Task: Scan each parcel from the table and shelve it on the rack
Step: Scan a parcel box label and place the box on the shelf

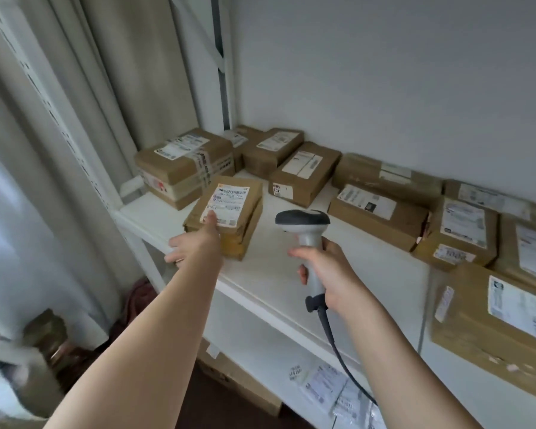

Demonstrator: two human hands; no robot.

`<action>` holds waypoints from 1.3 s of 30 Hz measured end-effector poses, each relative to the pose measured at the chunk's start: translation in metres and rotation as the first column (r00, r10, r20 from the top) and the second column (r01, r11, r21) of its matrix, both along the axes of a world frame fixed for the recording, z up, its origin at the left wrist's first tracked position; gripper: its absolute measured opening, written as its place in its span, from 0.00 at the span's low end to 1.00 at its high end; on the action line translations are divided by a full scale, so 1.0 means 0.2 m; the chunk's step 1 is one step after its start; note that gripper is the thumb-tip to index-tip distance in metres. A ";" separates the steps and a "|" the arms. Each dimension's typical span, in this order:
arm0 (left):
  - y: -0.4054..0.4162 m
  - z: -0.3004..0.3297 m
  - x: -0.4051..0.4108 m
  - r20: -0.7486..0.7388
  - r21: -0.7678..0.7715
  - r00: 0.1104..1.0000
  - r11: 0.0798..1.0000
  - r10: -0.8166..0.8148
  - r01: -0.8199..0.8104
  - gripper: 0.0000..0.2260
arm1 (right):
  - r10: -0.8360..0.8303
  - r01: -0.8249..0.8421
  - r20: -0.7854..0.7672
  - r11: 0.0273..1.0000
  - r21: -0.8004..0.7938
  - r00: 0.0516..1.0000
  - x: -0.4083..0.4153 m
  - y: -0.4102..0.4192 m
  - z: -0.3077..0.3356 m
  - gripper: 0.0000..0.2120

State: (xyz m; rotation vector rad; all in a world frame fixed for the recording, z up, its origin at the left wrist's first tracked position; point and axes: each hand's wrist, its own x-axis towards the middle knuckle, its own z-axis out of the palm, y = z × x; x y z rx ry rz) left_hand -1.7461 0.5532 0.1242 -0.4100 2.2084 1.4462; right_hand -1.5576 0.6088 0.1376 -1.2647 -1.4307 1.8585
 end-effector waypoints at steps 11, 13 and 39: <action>0.35 -0.01 -0.19 -0.032 0.054 0.999 0.998 -0.010 0.012 0.41 | -0.028 0.028 0.076 1.000 0.000 0.997 -0.13 0.16 -0.04 0.15; 0.38 -0.01 -0.19 0.008 0.074 0.999 0.997 -0.040 0.039 0.39 | -0.045 0.045 0.081 0.999 -0.007 0.996 -0.12 0.17 -0.04 0.15; 0.41 -0.10 0.14 -0.166 0.469 0.971 0.852 -0.172 0.231 0.15 | -0.290 0.285 0.071 0.956 0.073 0.954 0.12 -0.05 0.01 0.14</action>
